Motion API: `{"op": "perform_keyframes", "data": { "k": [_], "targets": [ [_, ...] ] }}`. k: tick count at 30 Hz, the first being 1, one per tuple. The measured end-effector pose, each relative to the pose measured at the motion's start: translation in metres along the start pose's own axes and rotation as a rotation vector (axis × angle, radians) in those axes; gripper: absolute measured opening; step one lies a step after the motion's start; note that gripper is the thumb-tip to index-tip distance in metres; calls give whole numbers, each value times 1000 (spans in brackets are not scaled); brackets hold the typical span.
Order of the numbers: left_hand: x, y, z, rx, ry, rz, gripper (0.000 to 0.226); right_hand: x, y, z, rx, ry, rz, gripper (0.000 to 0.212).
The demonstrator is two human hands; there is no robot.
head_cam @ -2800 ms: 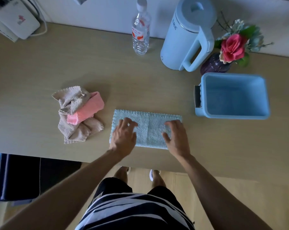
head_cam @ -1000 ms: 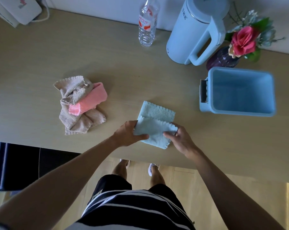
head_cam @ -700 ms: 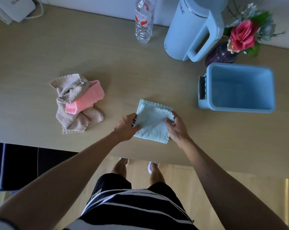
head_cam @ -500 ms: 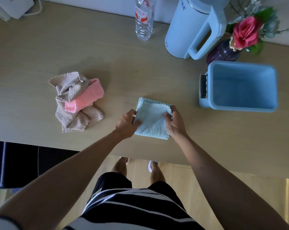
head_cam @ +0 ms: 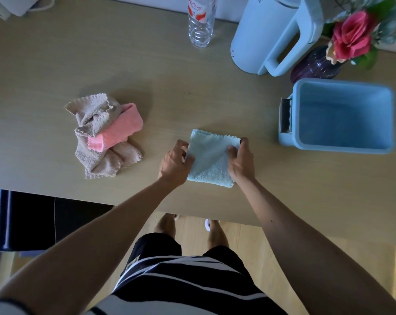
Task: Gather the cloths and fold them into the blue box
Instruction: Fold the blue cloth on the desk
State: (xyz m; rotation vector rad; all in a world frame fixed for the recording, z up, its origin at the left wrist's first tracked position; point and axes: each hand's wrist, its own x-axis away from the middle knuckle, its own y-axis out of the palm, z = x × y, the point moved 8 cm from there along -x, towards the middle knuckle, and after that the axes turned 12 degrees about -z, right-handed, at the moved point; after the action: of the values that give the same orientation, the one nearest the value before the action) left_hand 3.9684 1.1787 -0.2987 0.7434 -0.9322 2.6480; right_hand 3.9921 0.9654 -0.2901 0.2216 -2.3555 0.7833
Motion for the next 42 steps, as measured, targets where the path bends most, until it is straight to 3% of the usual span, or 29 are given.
{"op": "perform_keyframes", "data": {
  "k": [3,7,10,15,24,27,32,35,38,42],
  "targets": [
    [12,-11,22,-149,209,124,31,8,-9,-6,-28,-46,128,28],
    [28,0,59,-500,585,146,30,36,-21,-30,321,-268,402,49],
    [18,26,53,-719,679,-7,38,46,4,-38,489,-422,301,58],
    [-8,44,30,-890,539,-187,70,32,53,4,763,-327,21,82],
    [-21,41,25,-899,432,-200,87,28,50,31,839,-249,-41,84],
    [-25,37,51,-878,440,-163,77,30,47,23,787,-187,-58,85],
    [-39,34,77,-883,408,-121,76,67,14,7,499,-187,156,81],
    [-38,33,77,-882,265,-202,55,93,-1,3,424,-204,255,81],
    [-33,27,72,-629,74,-352,33,111,-10,8,330,-190,314,84],
    [-17,17,88,-246,21,-474,35,132,-13,14,41,-199,360,84]
  ]
}}
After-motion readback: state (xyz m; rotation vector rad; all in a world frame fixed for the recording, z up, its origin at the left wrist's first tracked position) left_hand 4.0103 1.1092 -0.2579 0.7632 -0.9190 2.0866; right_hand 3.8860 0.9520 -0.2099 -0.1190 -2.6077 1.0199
